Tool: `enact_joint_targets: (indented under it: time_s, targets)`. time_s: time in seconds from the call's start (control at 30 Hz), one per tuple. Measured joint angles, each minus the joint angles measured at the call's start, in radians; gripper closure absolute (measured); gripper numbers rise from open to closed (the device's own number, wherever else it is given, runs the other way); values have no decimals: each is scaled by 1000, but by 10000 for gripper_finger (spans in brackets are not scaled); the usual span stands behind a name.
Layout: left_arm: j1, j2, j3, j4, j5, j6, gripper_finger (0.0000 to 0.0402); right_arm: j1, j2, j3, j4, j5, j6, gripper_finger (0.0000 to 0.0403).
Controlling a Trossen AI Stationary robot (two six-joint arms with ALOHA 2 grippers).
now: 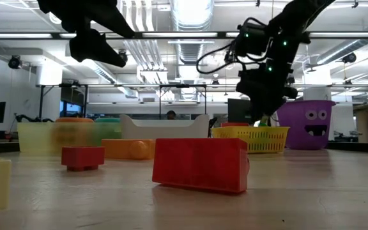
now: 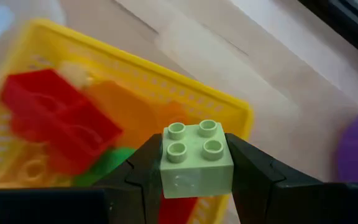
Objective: Pick & Place Toys
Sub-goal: Put the light green game piece into the yellow bin
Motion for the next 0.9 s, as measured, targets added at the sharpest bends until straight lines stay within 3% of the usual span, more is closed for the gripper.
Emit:
enact_joint_targets:
  time_s: [0.9]
  targets:
    - [0, 0, 0, 3, -16, -8, 22, -6, 11, -95, 153, 5, -24, 269]
